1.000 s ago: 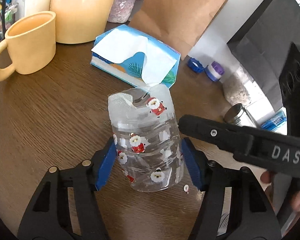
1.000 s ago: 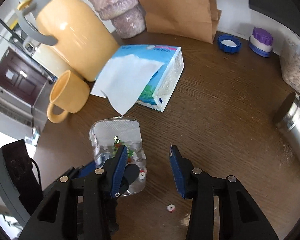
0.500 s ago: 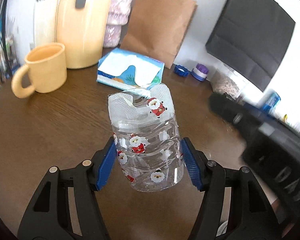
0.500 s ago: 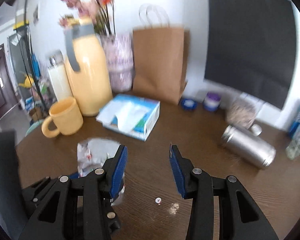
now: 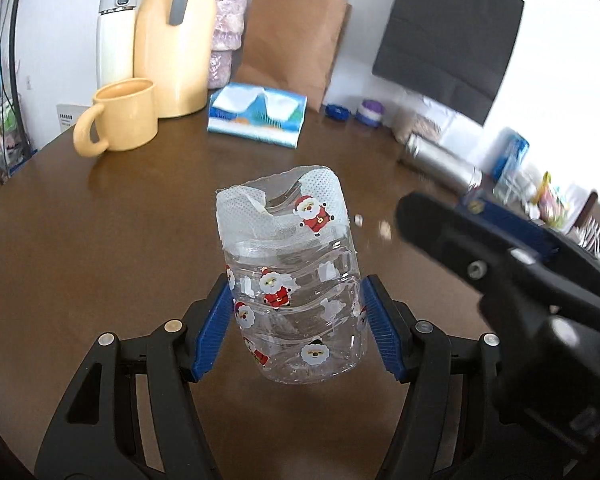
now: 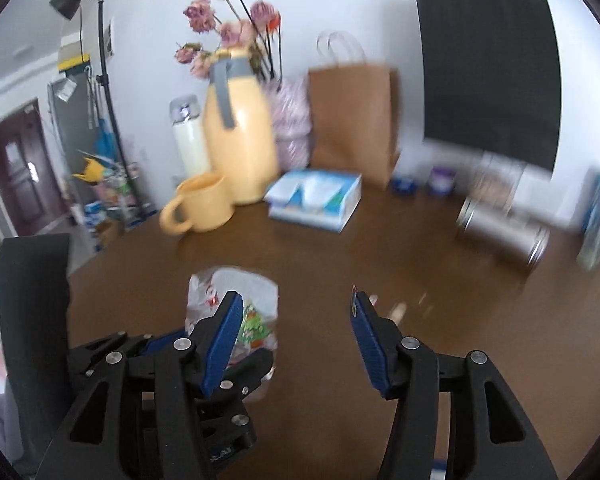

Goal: Flip cup upright
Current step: 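Lift the upright bottle in the left gripper toward the right gripper, then grasp the bottle with the right gripper while the left gripper opens and releases it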

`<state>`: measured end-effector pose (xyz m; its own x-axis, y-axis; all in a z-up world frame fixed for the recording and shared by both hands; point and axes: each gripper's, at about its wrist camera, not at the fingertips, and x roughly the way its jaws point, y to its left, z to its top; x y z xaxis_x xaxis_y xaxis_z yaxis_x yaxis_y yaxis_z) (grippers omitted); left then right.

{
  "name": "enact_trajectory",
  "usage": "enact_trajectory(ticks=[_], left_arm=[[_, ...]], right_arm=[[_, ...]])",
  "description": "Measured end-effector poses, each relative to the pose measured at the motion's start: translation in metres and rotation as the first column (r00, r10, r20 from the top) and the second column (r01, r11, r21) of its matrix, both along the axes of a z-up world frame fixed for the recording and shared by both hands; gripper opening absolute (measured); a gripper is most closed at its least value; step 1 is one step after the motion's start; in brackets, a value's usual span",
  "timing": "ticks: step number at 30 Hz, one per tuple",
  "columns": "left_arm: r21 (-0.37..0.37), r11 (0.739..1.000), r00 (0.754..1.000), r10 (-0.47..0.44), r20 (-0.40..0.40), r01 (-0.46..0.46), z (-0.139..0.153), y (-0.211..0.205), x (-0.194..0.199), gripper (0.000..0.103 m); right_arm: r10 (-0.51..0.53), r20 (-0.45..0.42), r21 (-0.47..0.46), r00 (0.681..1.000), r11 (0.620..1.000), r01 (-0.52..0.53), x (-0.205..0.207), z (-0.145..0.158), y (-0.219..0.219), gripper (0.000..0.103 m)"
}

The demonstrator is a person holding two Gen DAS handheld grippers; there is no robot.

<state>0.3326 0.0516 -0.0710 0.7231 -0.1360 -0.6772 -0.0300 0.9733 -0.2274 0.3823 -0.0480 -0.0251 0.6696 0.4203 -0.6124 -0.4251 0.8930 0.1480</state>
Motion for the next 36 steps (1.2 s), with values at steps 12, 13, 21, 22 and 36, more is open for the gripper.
enact_trajectory(ticks=[12, 13, 21, 22, 36], left_arm=[[0.118, 0.988, 0.977, -0.116, 0.181, 0.095, 0.005, -0.022, -0.050, 0.060], [0.144, 0.985, 0.972, -0.122, 0.201, 0.093, 0.006, -0.026, -0.051, 0.060], [0.162, 0.973, 0.958, -0.196, 0.208, 0.163, 0.006, -0.028, -0.051, 0.060], [0.171, 0.970, 0.956, -0.207, 0.209, 0.173, 0.006, -0.030, -0.052, 0.060], [0.089, 0.945, 0.929, -0.325, 0.175, 0.314, 0.007, -0.035, -0.059, 0.069]], right_arm=[[0.216, -0.275, 0.268, 0.937, 0.953, -0.141, 0.002, -0.026, -0.002, 0.063], [0.219, -0.292, 0.290, 0.931, 0.948, -0.132, 0.005, -0.027, -0.004, 0.063], [0.310, -0.484, 0.401, 0.818, 0.910, -0.108, 0.034, -0.042, -0.022, 0.063], [0.311, -0.485, 0.399, 0.817, 0.910, -0.110, 0.034, -0.042, -0.023, 0.063], [0.314, -0.488, 0.415, 0.815, 0.904, -0.100, 0.026, -0.042, -0.033, 0.066]])
